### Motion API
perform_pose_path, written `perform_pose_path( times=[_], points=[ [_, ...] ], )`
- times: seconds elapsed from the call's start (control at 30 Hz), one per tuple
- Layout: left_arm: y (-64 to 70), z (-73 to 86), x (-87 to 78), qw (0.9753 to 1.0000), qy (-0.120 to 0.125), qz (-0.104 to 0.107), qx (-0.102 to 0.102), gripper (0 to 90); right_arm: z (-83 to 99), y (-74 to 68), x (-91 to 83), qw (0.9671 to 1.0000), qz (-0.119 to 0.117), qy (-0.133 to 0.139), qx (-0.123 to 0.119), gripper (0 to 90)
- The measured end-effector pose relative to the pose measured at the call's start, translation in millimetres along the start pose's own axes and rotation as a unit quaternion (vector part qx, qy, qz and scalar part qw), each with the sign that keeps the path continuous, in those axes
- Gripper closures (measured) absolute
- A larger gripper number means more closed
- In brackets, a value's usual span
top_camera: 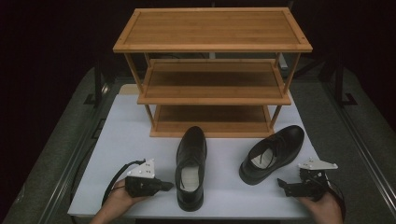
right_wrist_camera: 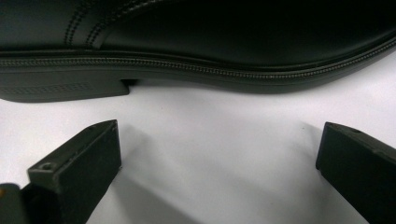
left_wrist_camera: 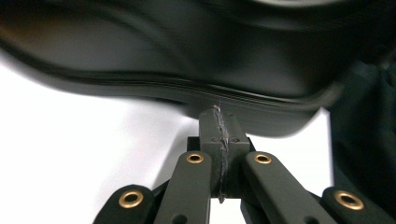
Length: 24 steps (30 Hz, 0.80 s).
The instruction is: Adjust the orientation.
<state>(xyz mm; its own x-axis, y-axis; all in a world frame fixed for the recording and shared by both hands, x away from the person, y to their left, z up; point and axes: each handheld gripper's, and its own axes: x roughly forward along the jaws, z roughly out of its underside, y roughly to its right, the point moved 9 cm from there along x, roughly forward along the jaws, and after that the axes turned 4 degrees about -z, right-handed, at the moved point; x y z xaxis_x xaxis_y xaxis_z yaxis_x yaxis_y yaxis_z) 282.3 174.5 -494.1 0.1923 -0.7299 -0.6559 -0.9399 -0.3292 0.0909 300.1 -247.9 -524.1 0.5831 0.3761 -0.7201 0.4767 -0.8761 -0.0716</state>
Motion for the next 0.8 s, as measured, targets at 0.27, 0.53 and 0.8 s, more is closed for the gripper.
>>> perform_pose_path(
  times=[0.27, 0.53, 0.8],
  points=[
    [-27.7, -8.3, 20.0, 0.9993, -0.027, -0.025, -0.002, 90.0, 0.0, 0.1, -0.1, 1.0, -0.001, 0.0, 0.0, 0.0],
    [-27.0, -9.6, 22.3, 0.9995, -0.024, -0.022, 0.002, 90.0, -0.1, 0.0, 0.1, 1.0, 0.0, 0.001, 0.0, 0.0],
    [-23.7, -20.2, 35.8, 0.9994, -0.026, -0.011, 0.019, 90.0, 0.0, 0.0, 0.0, 1.0, 0.0, 0.0, 0.0, 0.0]
  ],
)
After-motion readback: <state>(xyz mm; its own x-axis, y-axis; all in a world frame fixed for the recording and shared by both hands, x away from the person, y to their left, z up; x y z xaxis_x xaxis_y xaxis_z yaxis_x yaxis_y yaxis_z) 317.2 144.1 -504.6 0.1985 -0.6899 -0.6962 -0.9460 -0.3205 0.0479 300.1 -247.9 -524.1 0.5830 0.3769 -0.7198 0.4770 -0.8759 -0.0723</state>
